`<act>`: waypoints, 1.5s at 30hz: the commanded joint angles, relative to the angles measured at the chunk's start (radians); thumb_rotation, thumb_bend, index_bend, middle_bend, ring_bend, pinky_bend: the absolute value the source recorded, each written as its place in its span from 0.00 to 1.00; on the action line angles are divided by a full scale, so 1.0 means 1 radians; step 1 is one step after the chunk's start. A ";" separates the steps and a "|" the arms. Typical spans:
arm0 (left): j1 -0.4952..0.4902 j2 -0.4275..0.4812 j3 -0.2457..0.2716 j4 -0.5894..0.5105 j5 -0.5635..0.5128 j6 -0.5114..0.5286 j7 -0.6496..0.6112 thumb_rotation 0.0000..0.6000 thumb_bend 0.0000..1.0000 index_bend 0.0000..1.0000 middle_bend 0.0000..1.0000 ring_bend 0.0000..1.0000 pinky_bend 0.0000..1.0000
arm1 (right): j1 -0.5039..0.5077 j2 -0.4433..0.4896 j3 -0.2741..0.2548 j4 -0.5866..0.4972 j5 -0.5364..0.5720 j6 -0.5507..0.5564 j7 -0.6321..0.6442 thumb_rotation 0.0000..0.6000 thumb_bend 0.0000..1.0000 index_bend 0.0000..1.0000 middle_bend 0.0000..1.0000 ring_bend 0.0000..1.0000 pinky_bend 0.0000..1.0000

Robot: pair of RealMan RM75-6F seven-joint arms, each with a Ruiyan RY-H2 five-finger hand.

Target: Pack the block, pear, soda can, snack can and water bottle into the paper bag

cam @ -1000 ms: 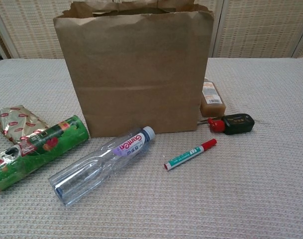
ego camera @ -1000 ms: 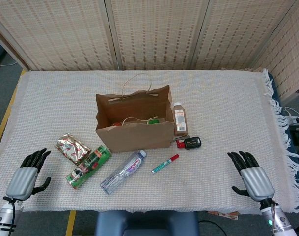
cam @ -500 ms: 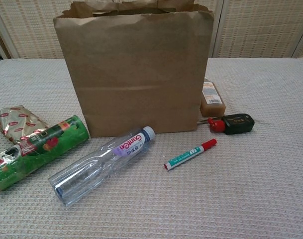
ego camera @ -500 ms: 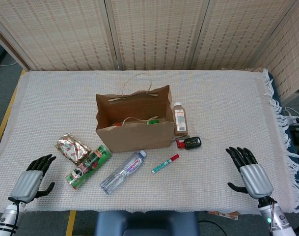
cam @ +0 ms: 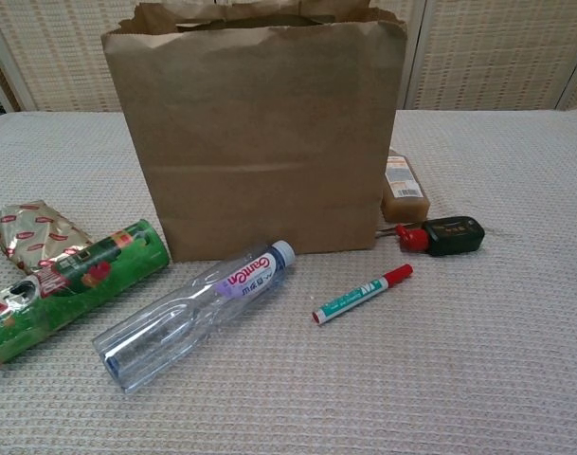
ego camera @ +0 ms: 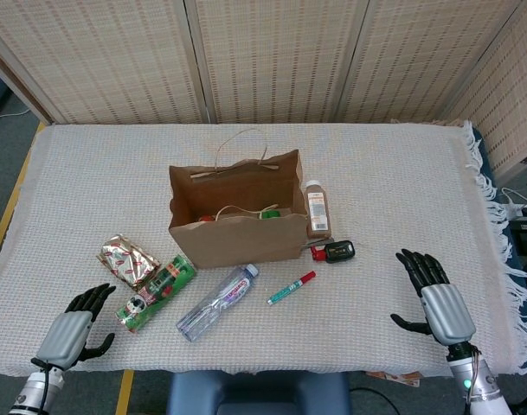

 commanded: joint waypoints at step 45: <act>-0.353 -0.432 -0.155 0.120 -0.756 0.132 0.558 1.00 0.41 0.09 0.06 0.08 0.25 | 0.009 0.027 -0.006 -0.005 -0.028 -0.071 0.091 1.00 0.03 0.00 0.01 0.00 0.02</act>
